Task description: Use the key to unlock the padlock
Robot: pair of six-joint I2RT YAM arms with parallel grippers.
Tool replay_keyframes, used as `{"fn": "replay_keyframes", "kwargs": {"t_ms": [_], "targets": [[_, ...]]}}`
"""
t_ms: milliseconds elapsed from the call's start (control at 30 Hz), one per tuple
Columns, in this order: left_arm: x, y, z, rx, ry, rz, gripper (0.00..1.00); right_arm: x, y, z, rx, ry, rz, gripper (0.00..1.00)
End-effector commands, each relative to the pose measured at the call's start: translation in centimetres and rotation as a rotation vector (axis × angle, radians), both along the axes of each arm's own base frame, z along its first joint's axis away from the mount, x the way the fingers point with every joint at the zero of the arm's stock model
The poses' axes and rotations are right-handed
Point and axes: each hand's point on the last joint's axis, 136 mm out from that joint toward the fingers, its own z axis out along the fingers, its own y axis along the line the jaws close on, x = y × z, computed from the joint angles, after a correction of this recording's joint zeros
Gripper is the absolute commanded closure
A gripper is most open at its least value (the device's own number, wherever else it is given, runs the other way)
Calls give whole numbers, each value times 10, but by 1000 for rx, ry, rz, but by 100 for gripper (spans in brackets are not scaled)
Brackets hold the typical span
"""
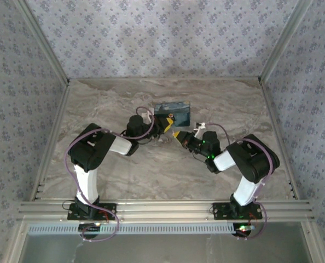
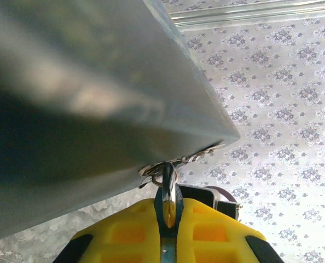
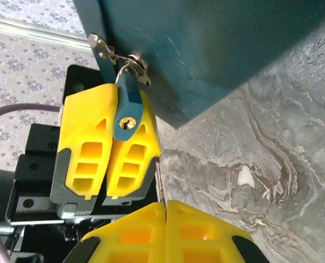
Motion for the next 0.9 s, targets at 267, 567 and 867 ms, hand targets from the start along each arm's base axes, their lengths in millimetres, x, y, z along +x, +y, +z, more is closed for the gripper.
{"fn": "replay_keyframes", "kwargs": {"t_ms": [267, 567, 867], "targets": [[-3, -1, 26, -42, -83, -35, 96, 6, 2, 17, 2, 2, 95, 100], [-4, -1, 23, -44, -76, -39, 97, 12, 3, 16, 18, 11, 102, 100], [-3, -2, 23, -53, -76, -42, 97, 15, -4, 16, 34, 9, 74, 100]]}}
